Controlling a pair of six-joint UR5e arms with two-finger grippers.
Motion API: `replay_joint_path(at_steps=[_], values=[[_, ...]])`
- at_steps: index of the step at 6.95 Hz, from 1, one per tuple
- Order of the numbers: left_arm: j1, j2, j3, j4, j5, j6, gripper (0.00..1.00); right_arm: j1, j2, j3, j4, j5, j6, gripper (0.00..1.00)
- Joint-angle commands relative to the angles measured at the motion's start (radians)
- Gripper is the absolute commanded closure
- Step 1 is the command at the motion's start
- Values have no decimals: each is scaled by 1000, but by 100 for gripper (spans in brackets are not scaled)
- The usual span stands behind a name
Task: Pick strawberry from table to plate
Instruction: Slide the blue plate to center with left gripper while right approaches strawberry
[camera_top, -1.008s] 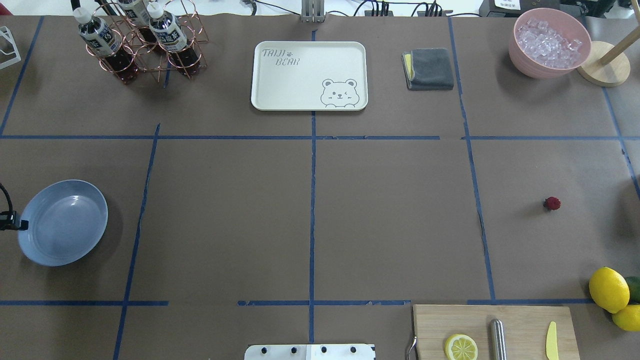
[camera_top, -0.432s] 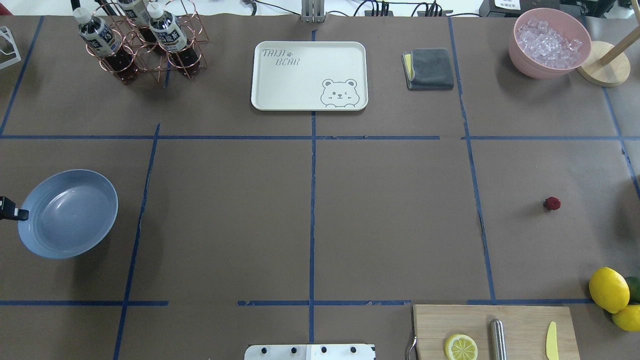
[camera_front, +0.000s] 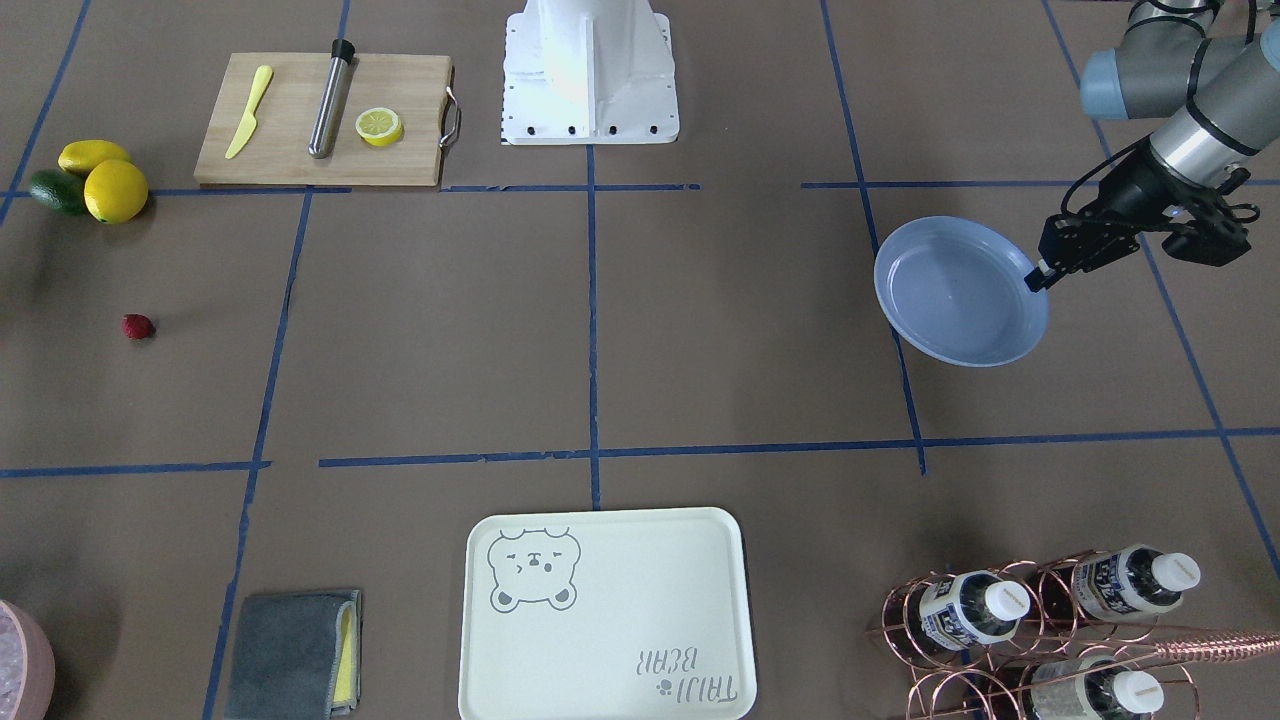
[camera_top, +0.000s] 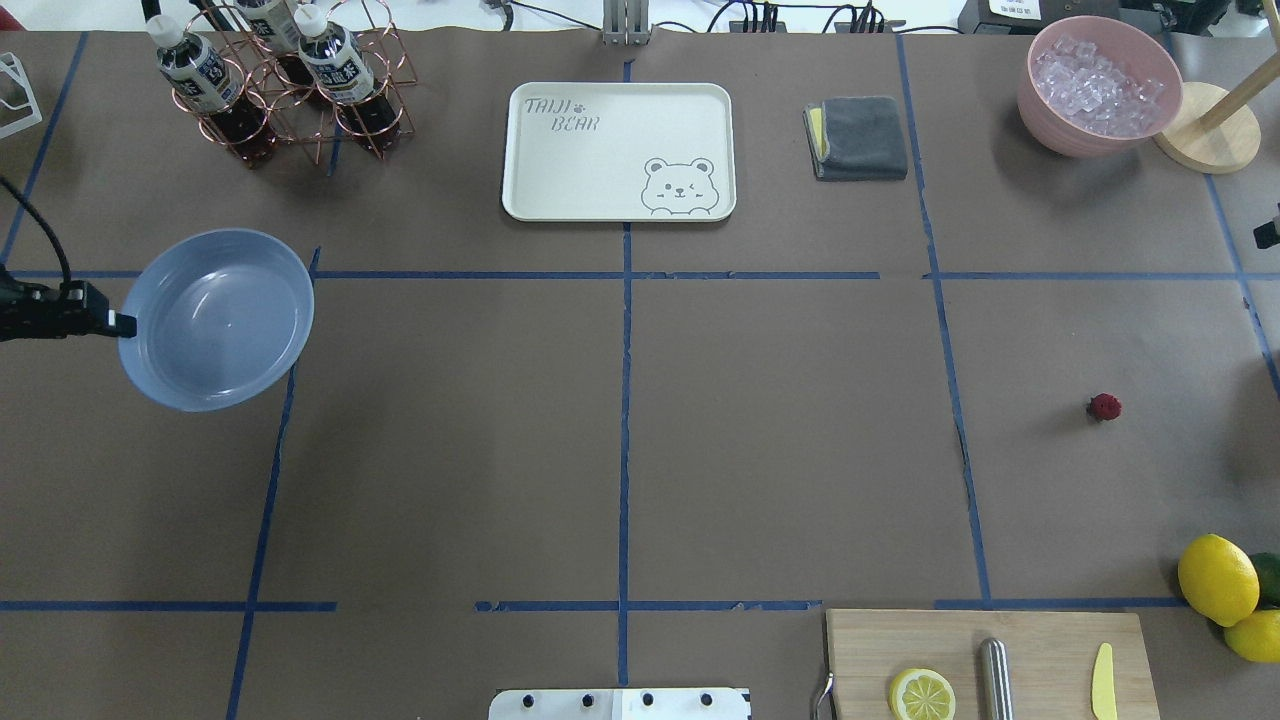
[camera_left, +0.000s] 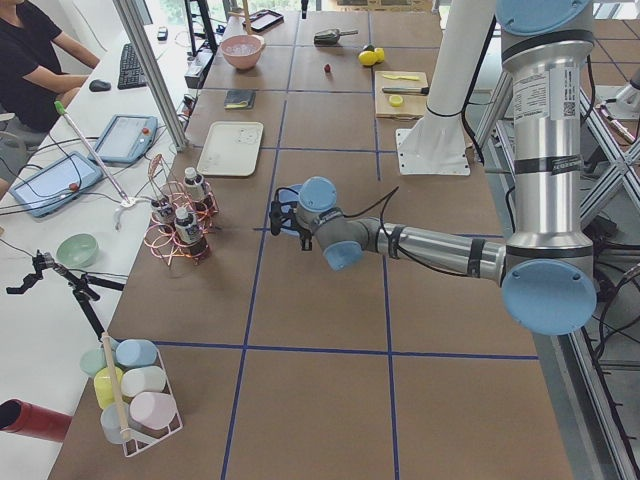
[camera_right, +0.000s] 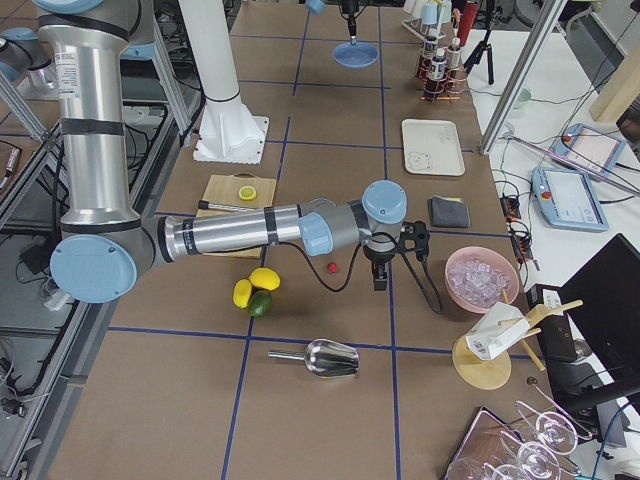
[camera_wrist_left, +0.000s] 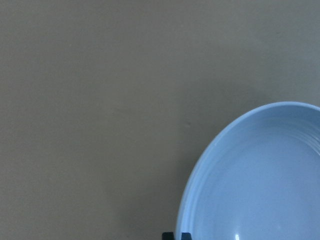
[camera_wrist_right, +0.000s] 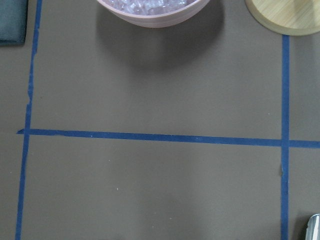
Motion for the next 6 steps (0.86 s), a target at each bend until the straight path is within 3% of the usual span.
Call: replay_joint_path(at_steps=[1, 2, 3, 5, 6], values=[[133, -107, -69, 96, 158, -201, 100, -147, -3, 101, 0, -116, 211, 0], [209, -203, -98, 223, 247, -264, 100, -198, -2, 124, 2, -130, 273, 0], [257, -312, -109, 340, 278, -349, 100, -255, -23, 124, 25, -174, 307, 0], [362, -426, -111, 460, 381, -421, 100, -326, -129, 120, 214, -220, 363, 0], [407, -458, -113, 482, 431, -461, 100, -370, -161, 111, 253, -260, 370, 0]])
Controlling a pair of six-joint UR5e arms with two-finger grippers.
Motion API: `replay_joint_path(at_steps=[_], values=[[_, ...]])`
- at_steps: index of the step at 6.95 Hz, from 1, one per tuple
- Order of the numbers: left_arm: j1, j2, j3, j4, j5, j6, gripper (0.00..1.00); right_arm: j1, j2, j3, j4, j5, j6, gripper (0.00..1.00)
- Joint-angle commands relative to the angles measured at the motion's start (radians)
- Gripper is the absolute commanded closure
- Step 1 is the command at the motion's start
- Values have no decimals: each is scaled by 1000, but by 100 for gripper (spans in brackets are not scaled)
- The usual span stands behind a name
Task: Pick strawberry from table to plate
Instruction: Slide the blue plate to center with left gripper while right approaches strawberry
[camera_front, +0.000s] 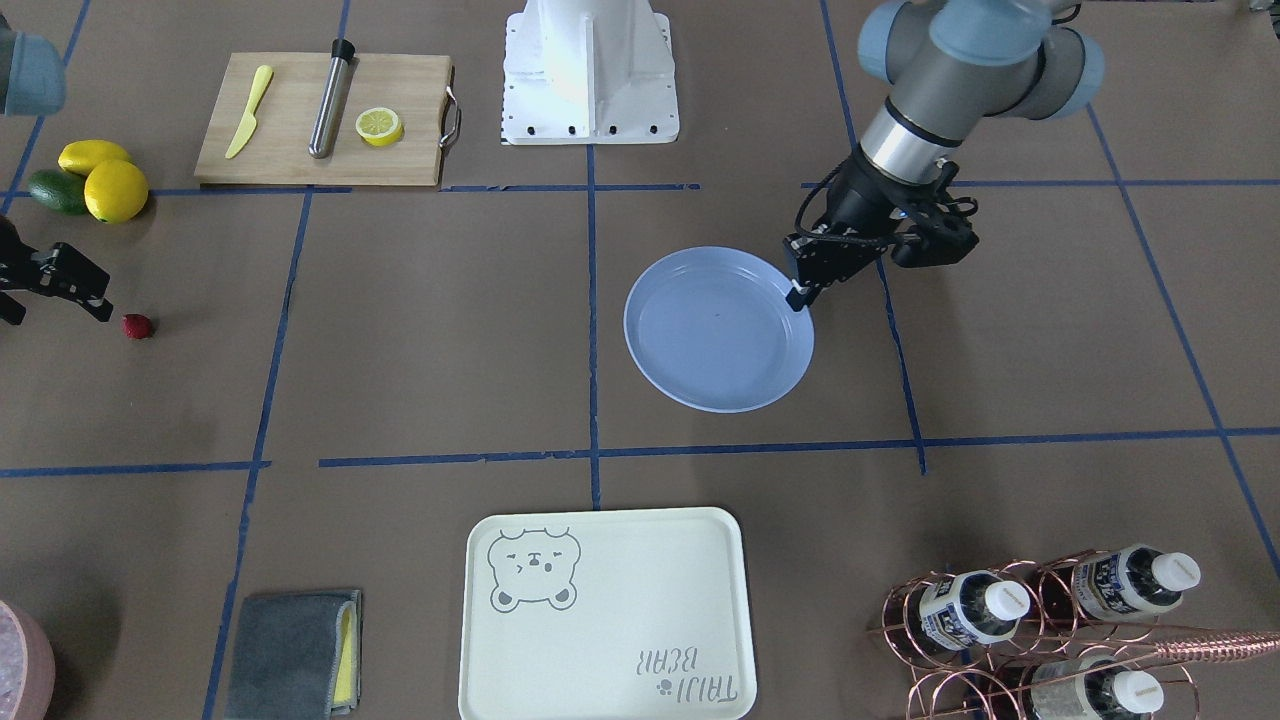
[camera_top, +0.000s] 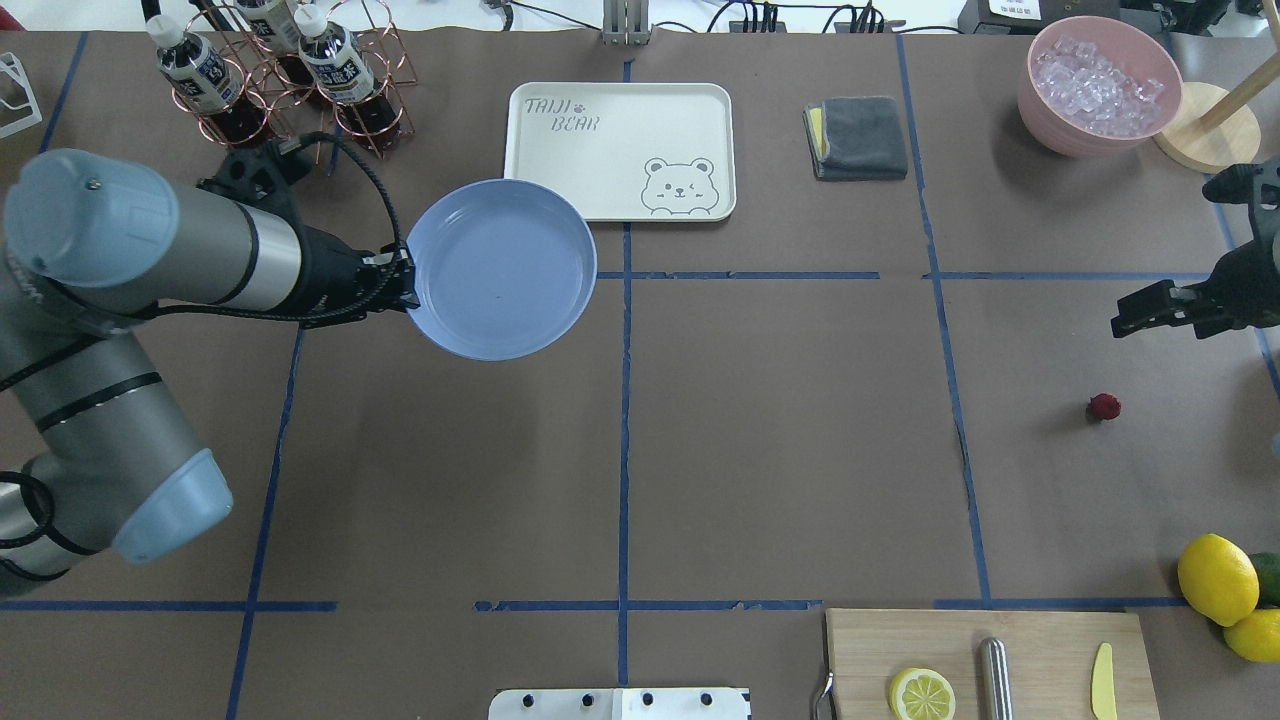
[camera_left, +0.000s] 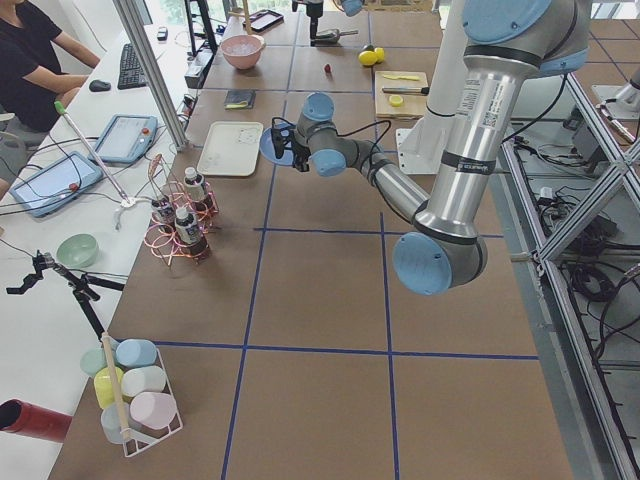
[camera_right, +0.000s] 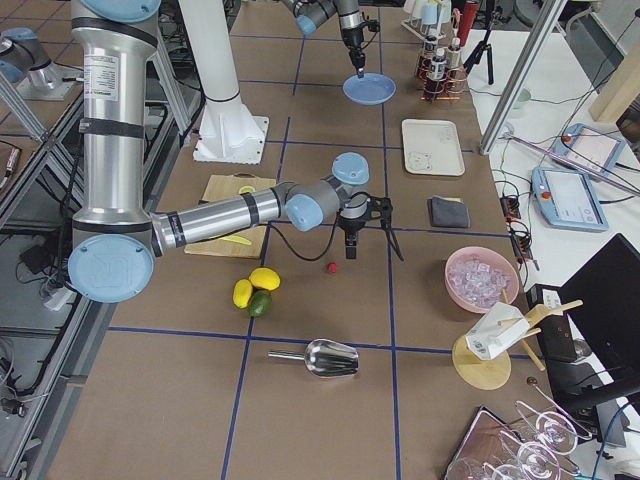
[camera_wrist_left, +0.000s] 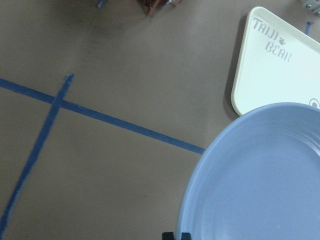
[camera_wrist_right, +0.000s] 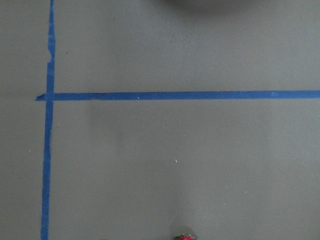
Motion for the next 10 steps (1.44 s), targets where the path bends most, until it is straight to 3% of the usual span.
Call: replay_joint_path(at_steps=[1, 4, 6, 7, 8, 10], values=[[140, -64, 9, 48, 163, -66, 100, -103, -44, -17, 66, -96, 57, 0], [277, -138, 144, 50, 277, -68, 100, -122, -44, -24, 66, -96, 62, 0], [299, -149, 181, 42, 285, -58, 100, -122, -44, -23, 68, -93, 62, 0], [296, -147, 158, 47, 277, -54, 58, -122, -42, -23, 68, -93, 62, 0], [284, -128, 132, 50, 276, -40, 1, -122, -42, -23, 68, -95, 62, 0], [208, -124, 83, 68, 235, 60, 0, -125, -44, -27, 68, -96, 62, 0]])
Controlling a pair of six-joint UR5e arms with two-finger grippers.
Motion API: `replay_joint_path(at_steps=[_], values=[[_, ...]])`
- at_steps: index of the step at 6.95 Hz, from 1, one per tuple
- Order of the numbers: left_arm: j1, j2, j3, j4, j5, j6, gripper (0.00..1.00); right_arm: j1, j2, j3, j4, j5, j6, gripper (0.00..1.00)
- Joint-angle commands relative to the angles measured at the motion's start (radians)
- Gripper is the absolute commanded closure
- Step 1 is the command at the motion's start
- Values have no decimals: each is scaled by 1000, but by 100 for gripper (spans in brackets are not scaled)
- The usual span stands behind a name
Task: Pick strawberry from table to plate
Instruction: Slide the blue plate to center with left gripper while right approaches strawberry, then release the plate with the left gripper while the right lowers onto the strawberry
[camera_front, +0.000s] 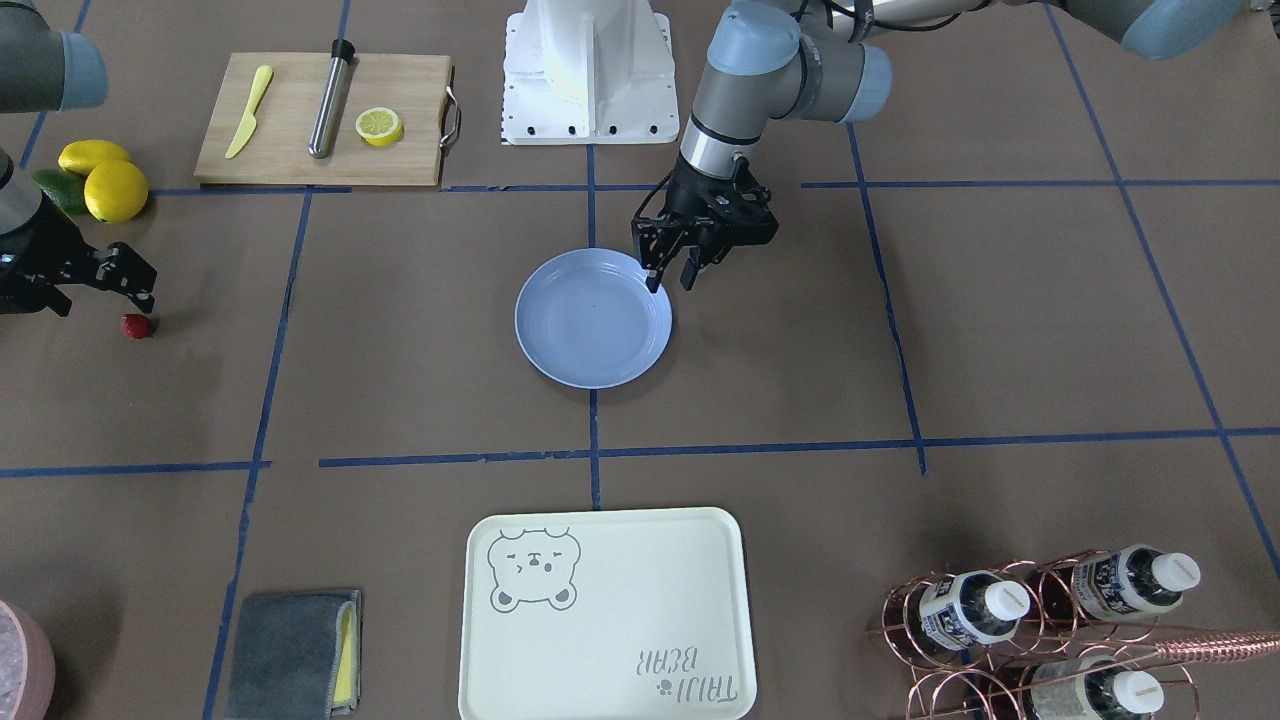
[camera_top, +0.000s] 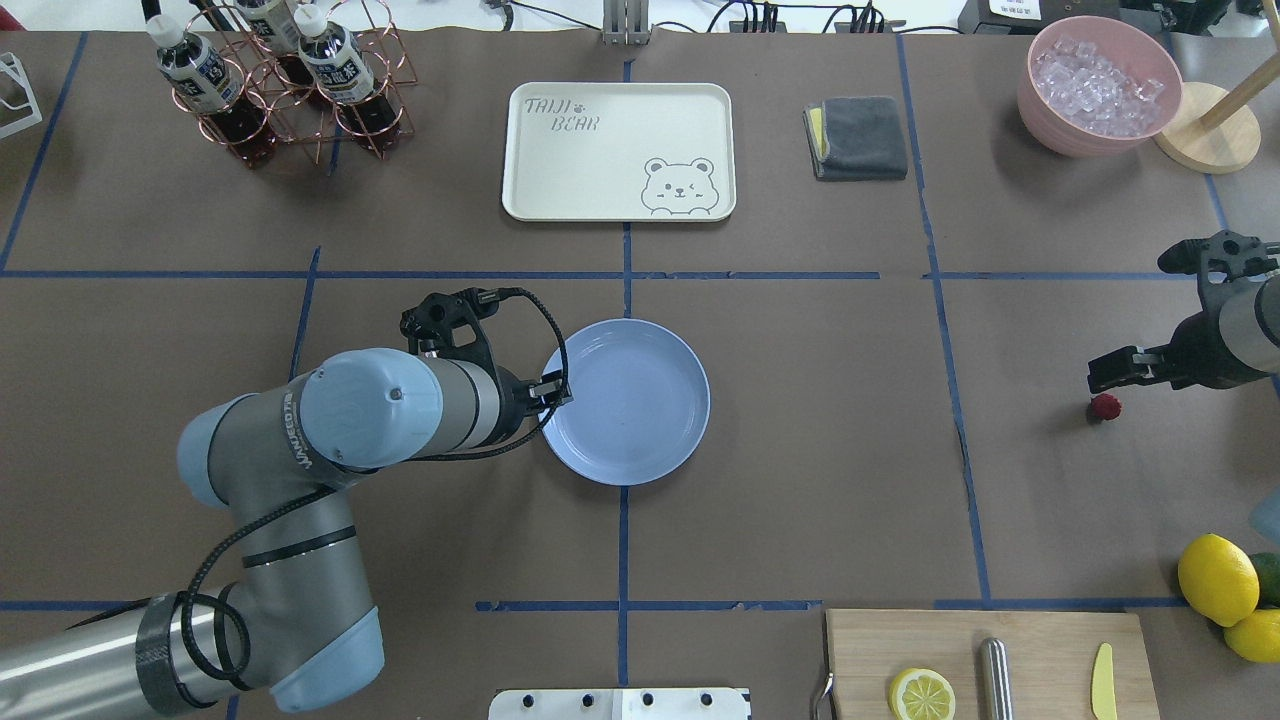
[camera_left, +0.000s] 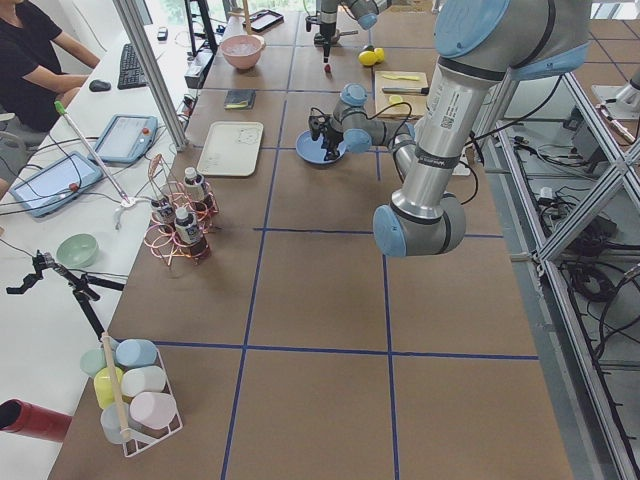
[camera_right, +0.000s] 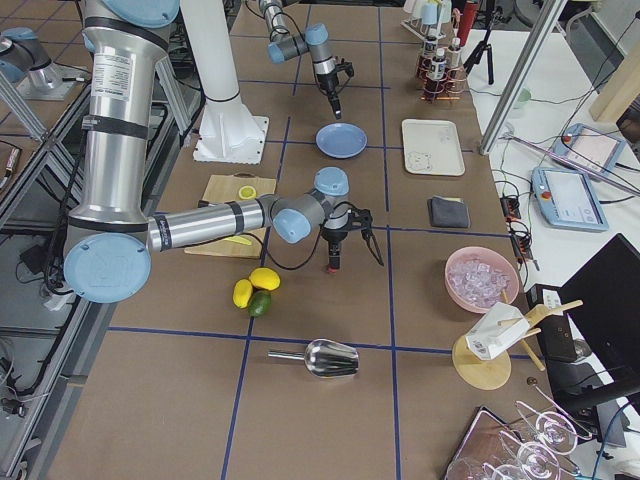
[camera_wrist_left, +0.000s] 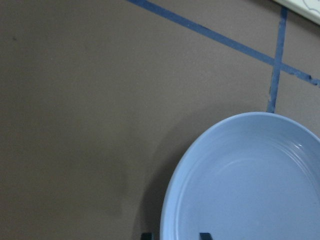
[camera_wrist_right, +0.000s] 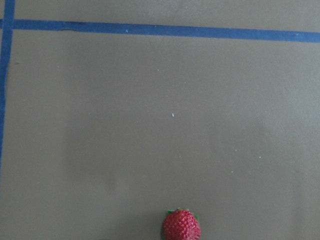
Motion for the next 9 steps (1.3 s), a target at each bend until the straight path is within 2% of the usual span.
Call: replay_joint_path(at_steps=[1, 2, 6, 9], values=[[-108, 3, -38, 37, -92, 81, 0, -14, 0, -26, 21, -6, 0, 0], [-145, 5, -73, 60, -101, 130, 0, -28, 0, -52, 70, -10, 2, 0], [-180, 52, -127, 71, -101, 154, 0, -51, 72, -138, 78, -12, -6, 0], [-197, 57, -144, 96, -115, 154, 0, -49, 59, -131, 78, -7, -8, 0]])
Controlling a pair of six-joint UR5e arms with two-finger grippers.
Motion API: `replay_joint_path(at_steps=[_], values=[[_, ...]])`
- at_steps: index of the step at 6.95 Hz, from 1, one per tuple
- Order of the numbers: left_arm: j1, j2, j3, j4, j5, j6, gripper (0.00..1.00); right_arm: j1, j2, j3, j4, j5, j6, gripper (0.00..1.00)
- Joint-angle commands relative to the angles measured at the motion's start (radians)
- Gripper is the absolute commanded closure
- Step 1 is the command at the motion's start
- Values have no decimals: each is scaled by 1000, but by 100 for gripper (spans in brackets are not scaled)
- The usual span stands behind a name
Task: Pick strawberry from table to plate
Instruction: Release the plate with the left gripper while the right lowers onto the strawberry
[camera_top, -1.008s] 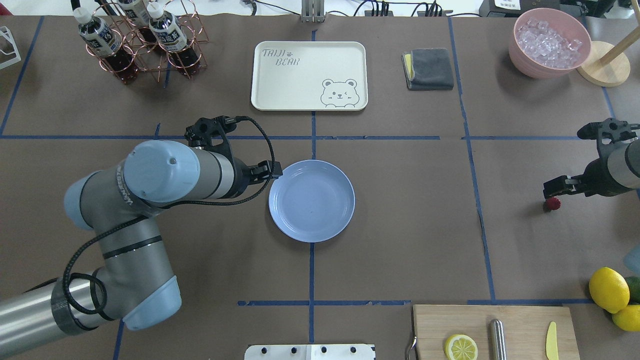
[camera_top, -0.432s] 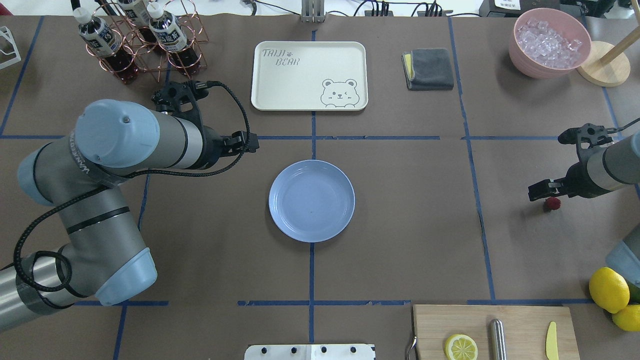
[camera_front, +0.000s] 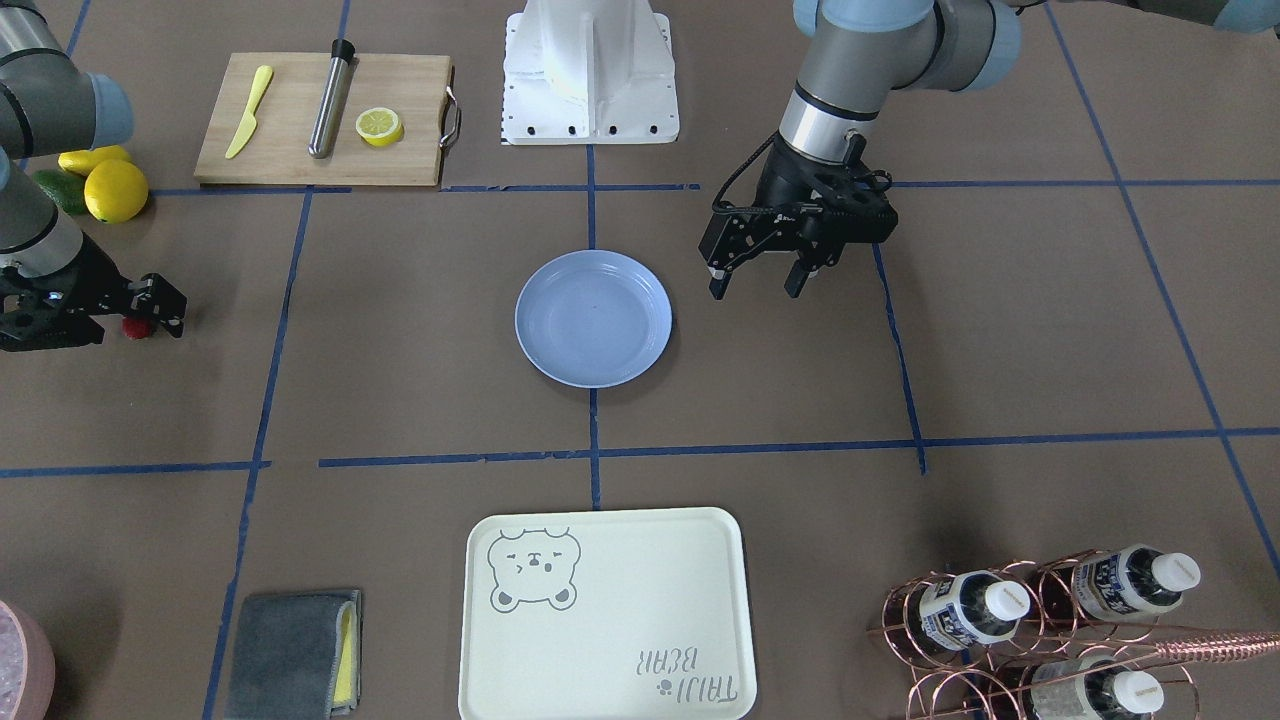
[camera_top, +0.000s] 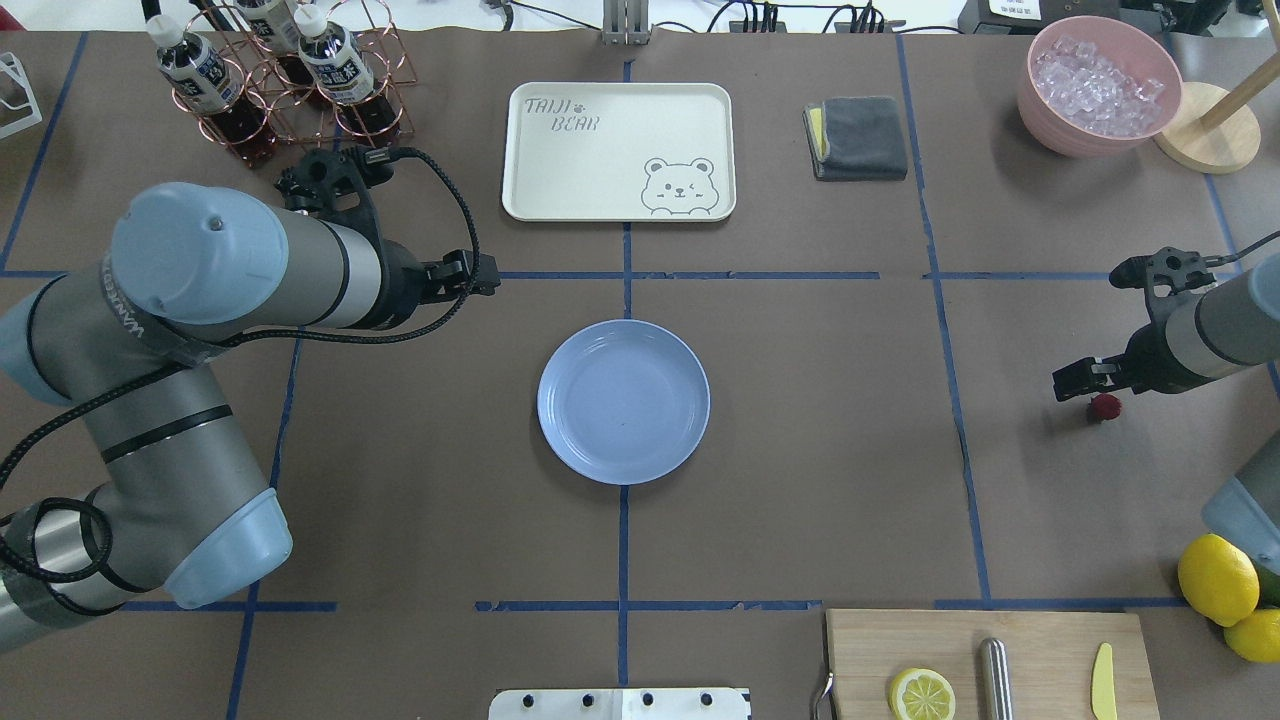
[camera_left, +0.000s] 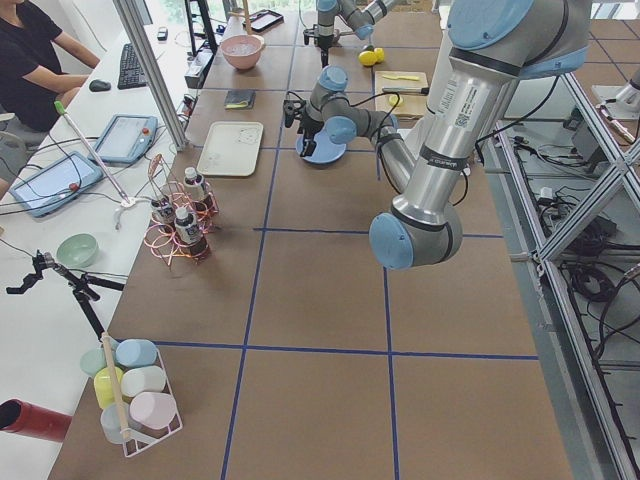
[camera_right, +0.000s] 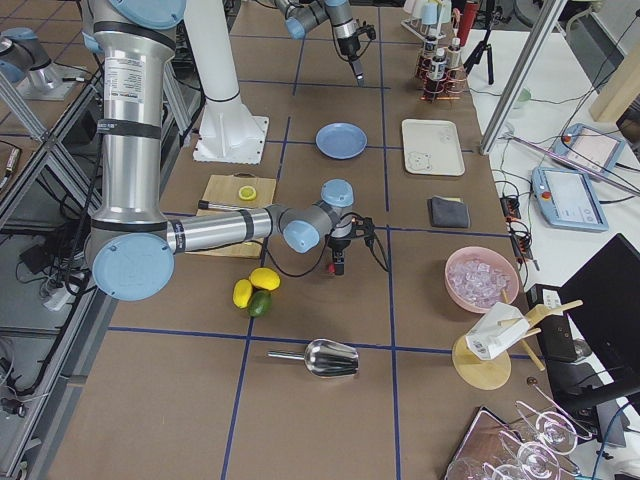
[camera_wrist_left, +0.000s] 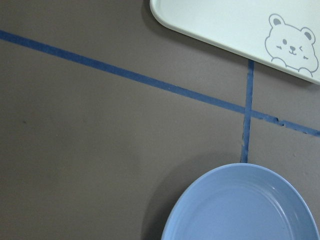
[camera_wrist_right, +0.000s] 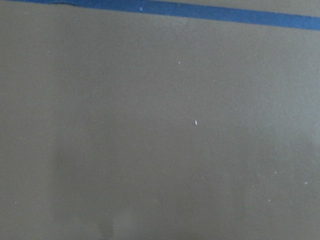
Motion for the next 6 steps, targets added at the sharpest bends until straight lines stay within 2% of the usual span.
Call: replay_joint_path(at_steps=[1, 2, 3, 6], values=[[-4, 1, -5, 3, -3, 0, 0, 1, -10, 6, 0, 7, 3, 0], [-4, 1, -6, 3, -5, 0, 0, 1, -16, 6, 0, 9, 4, 4], [-12, 1, -6, 3, -17, 0, 0, 1, -16, 7, -1, 21, 3, 15], [-15, 1, -6, 3, -18, 0, 0, 1, -23, 7, -3, 30, 1, 18]])
